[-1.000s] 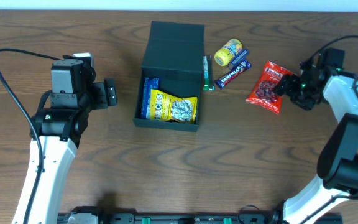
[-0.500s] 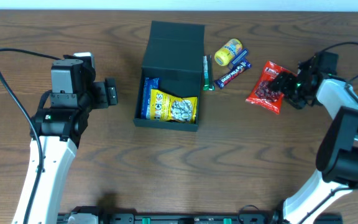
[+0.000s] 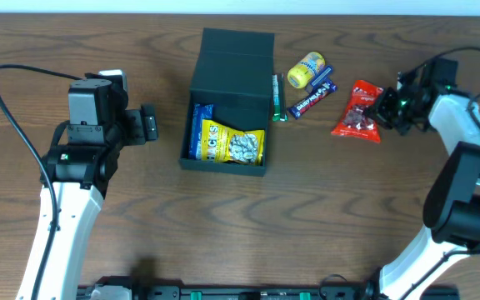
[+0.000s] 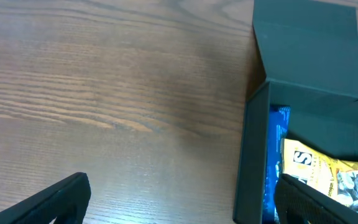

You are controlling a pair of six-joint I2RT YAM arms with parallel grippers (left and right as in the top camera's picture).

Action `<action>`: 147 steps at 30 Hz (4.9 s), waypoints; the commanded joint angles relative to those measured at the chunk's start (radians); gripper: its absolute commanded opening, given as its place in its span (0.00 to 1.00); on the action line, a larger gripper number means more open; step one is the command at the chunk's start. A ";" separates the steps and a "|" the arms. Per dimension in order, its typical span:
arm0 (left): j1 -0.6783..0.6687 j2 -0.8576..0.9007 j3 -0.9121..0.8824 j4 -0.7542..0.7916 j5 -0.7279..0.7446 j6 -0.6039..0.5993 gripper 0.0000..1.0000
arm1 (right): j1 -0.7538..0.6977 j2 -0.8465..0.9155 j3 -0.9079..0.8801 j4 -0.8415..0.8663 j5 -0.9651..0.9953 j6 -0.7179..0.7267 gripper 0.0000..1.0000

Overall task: Pack container
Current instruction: 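Grasp the red HACKS bag with the right gripper and lift it, then carry the red bag over the box and lower it inside, then press the red bag down into the box with the right gripper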

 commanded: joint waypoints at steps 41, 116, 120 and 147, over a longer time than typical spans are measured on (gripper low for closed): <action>0.181 -0.010 0.039 0.081 0.262 0.169 0.95 | 0.801 0.092 0.457 -0.533 0.056 -1.046 0.01; 0.181 -0.010 0.039 0.076 0.262 0.169 0.95 | 0.836 0.146 0.504 -0.304 0.113 -0.742 0.01; 0.181 -0.010 0.039 0.076 0.262 0.168 0.95 | 0.844 0.148 0.466 -0.304 0.105 -0.742 0.01; 0.181 -0.010 0.039 0.073 0.262 0.168 0.95 | 0.850 0.150 0.227 -0.158 0.133 -0.715 0.03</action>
